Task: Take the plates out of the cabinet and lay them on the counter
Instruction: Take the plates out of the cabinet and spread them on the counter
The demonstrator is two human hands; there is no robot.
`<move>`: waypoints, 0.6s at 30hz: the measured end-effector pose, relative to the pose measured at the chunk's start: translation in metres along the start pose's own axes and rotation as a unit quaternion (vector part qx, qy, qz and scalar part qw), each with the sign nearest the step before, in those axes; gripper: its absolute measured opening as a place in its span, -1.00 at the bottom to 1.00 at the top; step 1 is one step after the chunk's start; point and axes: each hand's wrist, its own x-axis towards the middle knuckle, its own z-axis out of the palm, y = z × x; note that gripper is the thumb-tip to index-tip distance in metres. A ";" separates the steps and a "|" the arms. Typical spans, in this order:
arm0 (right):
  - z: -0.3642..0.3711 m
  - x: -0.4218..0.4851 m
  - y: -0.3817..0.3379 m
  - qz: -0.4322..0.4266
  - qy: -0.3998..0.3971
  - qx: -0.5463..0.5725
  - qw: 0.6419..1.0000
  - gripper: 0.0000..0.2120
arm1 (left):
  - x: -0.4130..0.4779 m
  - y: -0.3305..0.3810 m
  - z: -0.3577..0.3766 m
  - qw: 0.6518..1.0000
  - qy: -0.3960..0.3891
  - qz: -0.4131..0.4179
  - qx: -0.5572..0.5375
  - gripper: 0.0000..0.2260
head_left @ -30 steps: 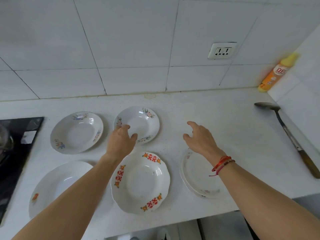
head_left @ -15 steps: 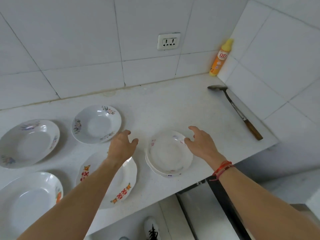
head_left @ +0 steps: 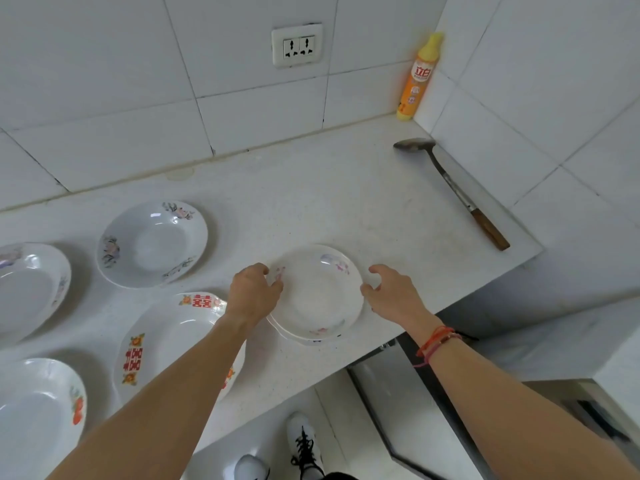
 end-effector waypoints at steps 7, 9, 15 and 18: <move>0.015 0.010 0.003 -0.012 -0.007 0.003 1.000 -0.66 | 0.006 0.000 0.003 1.000 0.011 -0.019 0.004 -0.68; 0.015 0.011 0.002 -0.009 -0.004 0.011 1.000 -0.72 | 0.006 -0.001 0.004 1.000 0.013 -0.018 0.004 -0.68; 0.014 0.012 -0.004 -0.027 0.021 -0.013 0.999 -0.81 | 0.003 0.003 0.003 1.000 0.021 -0.016 -0.005 -0.79; 0.009 0.013 -0.010 -0.042 0.035 -0.006 0.998 -0.82 | 0.003 0.005 -0.001 0.999 0.026 -0.013 -0.013 -0.81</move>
